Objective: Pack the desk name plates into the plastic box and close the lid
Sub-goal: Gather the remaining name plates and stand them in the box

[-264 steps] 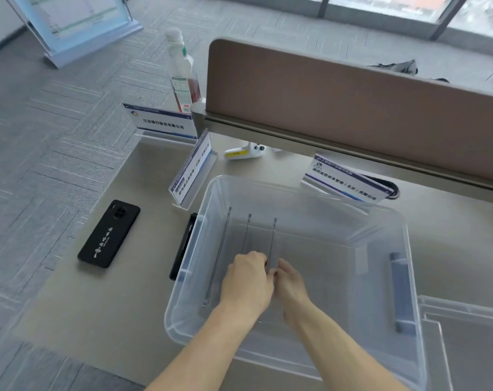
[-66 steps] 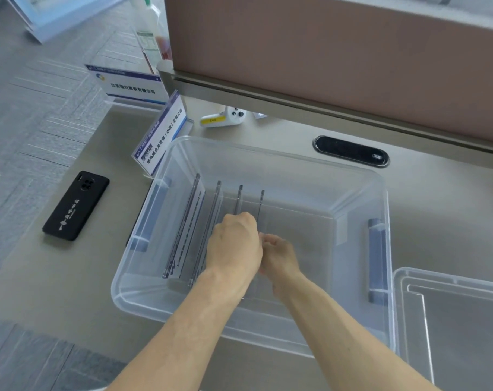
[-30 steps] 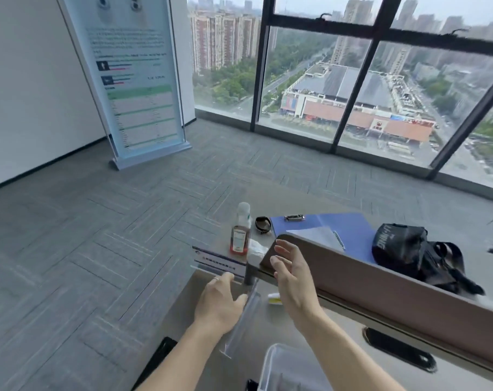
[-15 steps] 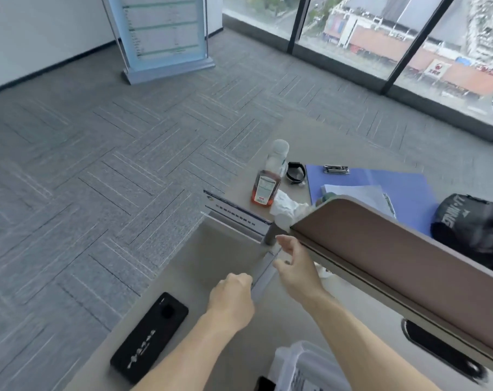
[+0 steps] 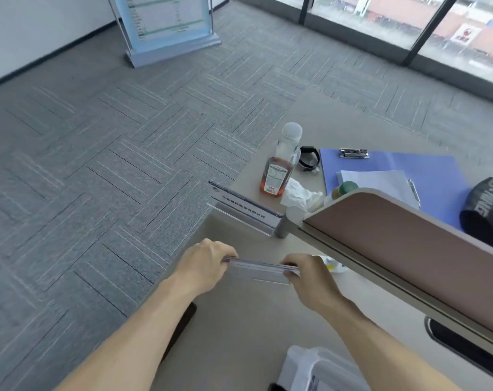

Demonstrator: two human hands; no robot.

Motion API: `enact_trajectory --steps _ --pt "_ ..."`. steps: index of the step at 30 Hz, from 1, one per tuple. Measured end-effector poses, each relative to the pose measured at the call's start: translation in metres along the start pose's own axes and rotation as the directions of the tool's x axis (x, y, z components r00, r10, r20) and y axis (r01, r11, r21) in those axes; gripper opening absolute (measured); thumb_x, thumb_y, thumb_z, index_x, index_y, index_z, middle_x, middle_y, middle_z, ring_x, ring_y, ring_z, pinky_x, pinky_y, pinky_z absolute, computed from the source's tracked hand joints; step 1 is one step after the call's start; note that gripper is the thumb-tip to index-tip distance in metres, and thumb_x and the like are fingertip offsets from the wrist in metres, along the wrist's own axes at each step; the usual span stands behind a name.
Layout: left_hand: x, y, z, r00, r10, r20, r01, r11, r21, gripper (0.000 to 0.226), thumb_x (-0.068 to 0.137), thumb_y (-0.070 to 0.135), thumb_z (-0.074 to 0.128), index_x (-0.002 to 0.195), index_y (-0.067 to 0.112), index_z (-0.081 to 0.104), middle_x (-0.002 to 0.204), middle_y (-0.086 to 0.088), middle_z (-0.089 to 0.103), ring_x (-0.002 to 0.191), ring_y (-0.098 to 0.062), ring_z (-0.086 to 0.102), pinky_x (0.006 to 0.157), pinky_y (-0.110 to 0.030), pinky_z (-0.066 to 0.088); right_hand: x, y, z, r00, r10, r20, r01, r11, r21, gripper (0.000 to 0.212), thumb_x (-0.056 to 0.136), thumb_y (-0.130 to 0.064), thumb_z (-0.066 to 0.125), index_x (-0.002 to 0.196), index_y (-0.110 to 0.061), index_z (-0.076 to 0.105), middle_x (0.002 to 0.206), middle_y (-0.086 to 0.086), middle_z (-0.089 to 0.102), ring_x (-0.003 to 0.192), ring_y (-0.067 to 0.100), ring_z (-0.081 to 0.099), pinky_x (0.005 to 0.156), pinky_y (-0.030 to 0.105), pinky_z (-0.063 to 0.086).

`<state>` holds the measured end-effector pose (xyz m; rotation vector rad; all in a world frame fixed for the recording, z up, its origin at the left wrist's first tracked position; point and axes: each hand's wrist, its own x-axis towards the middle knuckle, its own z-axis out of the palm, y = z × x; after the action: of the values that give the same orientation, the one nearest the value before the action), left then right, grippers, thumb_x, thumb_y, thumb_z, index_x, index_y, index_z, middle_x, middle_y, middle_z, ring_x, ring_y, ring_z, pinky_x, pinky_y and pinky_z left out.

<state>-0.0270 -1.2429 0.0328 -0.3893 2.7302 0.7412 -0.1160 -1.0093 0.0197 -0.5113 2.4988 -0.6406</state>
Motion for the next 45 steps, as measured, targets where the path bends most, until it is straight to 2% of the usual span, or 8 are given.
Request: enact_trajectory --steps 5,10,15,18,21,28,38,45 --pt "-0.002 0.015 -0.054 0.997 0.074 0.029 -0.070 0.992 -0.104 0.013 0.092 0.031 0.071 0.101 0.037 0.077 0.095 0.018 0.077 0.089 -0.004 0.070 0.083 -0.031 0.058 -0.024 -0.016 -0.042 0.987 0.038 -0.157 0.009 0.957 0.289 0.010 0.084 -0.025 0.075 0.091 -0.031 0.070 0.079 -0.010 0.073 0.068 0.008 0.064 0.069 0.032 0.051" --pt "-0.022 0.063 -0.146 0.979 0.202 0.003 -0.197 0.960 -0.201 0.009 0.090 0.033 0.073 0.087 0.040 0.078 0.078 0.024 0.073 0.075 0.005 0.066 0.069 -0.019 0.048 -0.064 -0.053 -0.110 0.960 -0.002 -0.278 0.179 0.771 0.611 0.013 0.089 -0.023 0.075 0.102 -0.022 0.073 0.099 -0.002 0.080 0.096 0.017 0.075 0.086 0.038 0.057" --pt "-0.058 0.115 -0.221 0.945 0.326 -0.014 -0.307 0.873 -0.379 0.011 0.092 0.025 0.074 0.099 0.031 0.080 0.093 0.011 0.081 0.088 -0.007 0.075 0.081 -0.032 0.057 -0.128 -0.092 -0.158 0.926 0.243 -0.288 0.191 0.356 0.915 0.080 0.055 -0.060 0.089 0.125 -0.030 0.061 0.126 -0.004 0.070 0.117 0.008 0.066 0.099 0.036 0.053" --pt "-0.084 0.148 -0.247 0.908 0.420 0.003 -0.369 0.802 -0.470 0.015 0.093 0.016 0.072 0.104 0.024 0.080 0.097 0.002 0.081 0.091 -0.013 0.077 0.080 -0.033 0.060 -0.167 -0.122 -0.162 0.949 0.254 -0.189 0.191 0.015 0.981 0.052 0.070 -0.042 0.082 0.117 -0.027 0.066 0.113 -0.002 0.078 0.118 0.024 0.067 0.103 0.056 0.050" --pt "-0.110 0.181 -0.254 0.880 0.470 0.067 -0.384 0.788 -0.481 0.012 0.094 0.016 0.070 0.105 0.019 0.076 0.099 0.000 0.081 0.092 -0.014 0.077 0.074 -0.027 0.061 -0.208 -0.153 -0.168 0.935 0.270 -0.228 0.267 -0.120 0.956 0.026 0.097 -0.021 0.057 0.121 -0.025 0.064 0.121 0.010 0.075 0.115 0.038 0.068 0.093 0.055 0.056" --pt "-0.178 0.258 -0.237 0.821 0.542 0.179 -0.418 0.785 -0.458 0.027 0.092 0.038 0.071 0.117 0.032 0.067 0.103 0.002 0.081 0.093 -0.019 0.078 0.087 -0.045 0.061 -0.323 -0.128 -0.183 0.842 0.354 -0.408 0.374 0.162 0.913 0.023 0.101 -0.028 0.053 0.118 -0.018 0.063 0.102 0.006 0.080 0.078 0.019 0.077 0.057 0.033 0.062" --pt "-0.282 0.349 -0.156 0.842 0.514 0.162 -0.395 0.793 -0.463 0.020 0.105 0.025 0.053 0.112 0.019 0.071 0.089 -0.009 0.081 0.082 -0.032 0.078 0.071 -0.044 0.064 -0.443 -0.053 -0.169 0.819 0.427 -0.383 0.322 0.210 0.923 0.015 0.103 -0.033 0.049 0.108 -0.031 0.063 0.091 -0.008 0.081 0.078 0.014 0.078 0.058 0.031 0.060" --pt "-0.341 0.393 -0.062 0.894 0.415 0.168 -0.287 0.820 -0.495 0.024 0.105 0.025 0.053 0.101 0.011 0.071 0.082 -0.008 0.078 0.070 -0.027 0.074 0.078 -0.053 0.061 -0.498 0.021 -0.146 0.779 0.513 -0.361 0.217 0.319 0.923 0.033 0.106 -0.036 0.041 0.115 -0.018 0.067 0.098 0.000 0.081 0.090 0.019 0.077 0.085 0.047 0.061"
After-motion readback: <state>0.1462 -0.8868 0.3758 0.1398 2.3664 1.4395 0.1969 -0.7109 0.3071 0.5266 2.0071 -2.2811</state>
